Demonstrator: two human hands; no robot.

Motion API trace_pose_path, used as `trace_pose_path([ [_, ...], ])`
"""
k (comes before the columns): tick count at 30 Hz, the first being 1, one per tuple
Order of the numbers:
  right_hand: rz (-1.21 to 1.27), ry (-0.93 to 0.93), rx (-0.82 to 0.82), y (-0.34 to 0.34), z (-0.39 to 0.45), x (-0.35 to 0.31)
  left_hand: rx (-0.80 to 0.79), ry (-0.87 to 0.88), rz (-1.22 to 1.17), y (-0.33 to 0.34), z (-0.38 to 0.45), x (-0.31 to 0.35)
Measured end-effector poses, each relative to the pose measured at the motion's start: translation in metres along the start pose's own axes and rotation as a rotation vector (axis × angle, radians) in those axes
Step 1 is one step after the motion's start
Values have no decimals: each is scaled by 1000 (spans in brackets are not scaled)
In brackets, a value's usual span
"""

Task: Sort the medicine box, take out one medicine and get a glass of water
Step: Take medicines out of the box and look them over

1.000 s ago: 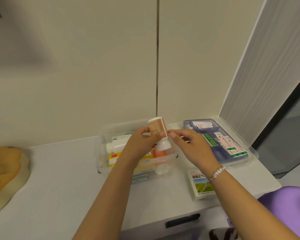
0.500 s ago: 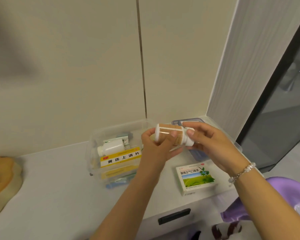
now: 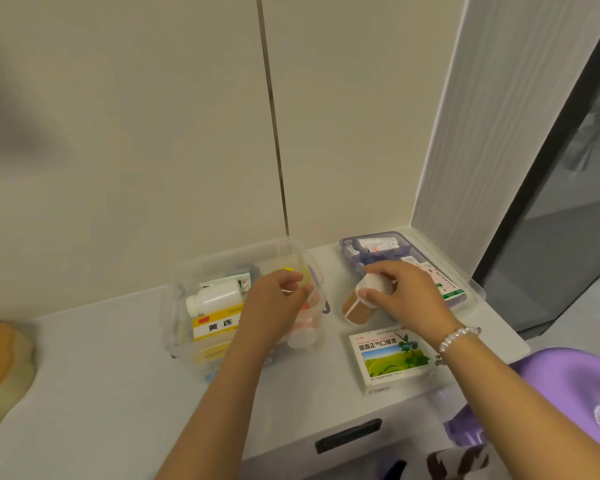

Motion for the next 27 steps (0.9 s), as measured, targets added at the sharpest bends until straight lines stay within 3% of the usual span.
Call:
trace_pose_path([
  [5, -48, 36, -159, 23, 11, 5, -128, -45, 0, -2, 10, -7],
  [11, -37, 20, -175, 27, 13, 4, -147, -46, -5, -1, 15, -9],
  [17, 47, -31, -132, 25, 9, -9, -43, -4, 70, -4, 15, -14],
  [22, 87, -134, -111, 37, 3, -28, 133, -30, 151, -25, 16, -33],
  [25, 84, -198, -131, 49, 2, -38, 236, -35, 376, -39, 22, -50],
  [27, 92, -227, -125, 54, 3, -44, 169, -68, 472, -44, 26, -63],
])
Point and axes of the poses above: each hand's wrist, its own z-axis towards the middle knuckle, its own y-axis out of the palm, x = y × z, the point moved 3 cm from there along z, towards the middle knuckle, and after that the axes turned 15 degrees about z, right-handed, at the moved point
